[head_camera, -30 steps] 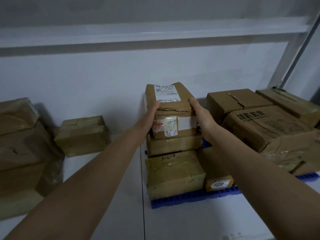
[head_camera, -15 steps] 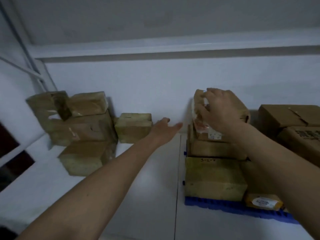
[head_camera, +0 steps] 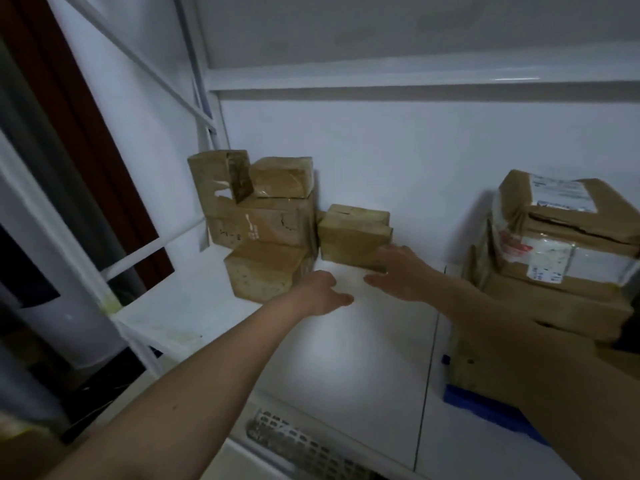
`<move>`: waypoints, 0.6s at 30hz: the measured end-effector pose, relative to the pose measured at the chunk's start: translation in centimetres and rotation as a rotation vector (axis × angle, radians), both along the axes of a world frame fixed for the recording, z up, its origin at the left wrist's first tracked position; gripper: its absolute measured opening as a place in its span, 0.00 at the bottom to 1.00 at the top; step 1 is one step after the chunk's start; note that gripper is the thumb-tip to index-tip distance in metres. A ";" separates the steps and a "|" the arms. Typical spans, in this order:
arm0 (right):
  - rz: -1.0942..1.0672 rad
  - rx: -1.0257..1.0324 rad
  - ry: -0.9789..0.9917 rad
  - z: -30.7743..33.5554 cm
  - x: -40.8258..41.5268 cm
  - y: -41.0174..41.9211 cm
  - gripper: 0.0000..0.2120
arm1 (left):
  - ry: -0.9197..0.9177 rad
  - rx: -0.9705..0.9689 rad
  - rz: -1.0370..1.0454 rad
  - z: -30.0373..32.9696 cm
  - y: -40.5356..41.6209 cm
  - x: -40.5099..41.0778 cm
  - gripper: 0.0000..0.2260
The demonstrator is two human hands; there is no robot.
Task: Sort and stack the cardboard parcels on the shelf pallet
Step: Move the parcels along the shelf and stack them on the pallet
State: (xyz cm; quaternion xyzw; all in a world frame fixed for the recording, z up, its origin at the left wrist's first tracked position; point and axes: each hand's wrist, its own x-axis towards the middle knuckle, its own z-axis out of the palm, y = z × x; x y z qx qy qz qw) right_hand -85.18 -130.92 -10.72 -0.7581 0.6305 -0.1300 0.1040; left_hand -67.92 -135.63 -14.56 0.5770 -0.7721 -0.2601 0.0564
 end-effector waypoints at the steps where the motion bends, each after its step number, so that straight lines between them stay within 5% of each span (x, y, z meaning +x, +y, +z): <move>1: -0.011 0.038 0.006 -0.5 0.5 -0.4 0.21 | 0.008 0.011 0.012 -0.2 -0.3 0.6 0.33; 5: -0.039 0.136 0.031 -2.2 2.5 -2.4 0.25 | 0.031 0.043 0.049 -0.9 -2.3 2.5 0.32; 12: -0.066 0.212 -0.027 -2.6 7.9 -7.6 0.25 | 0.158 -0.026 0.038 0.6 -7.0 8.1 0.11; 18: -0.127 0.152 -0.107 -1.3 13.2 -13.3 0.22 | 0.175 -0.117 0.073 2.6 -13.4 14.3 0.26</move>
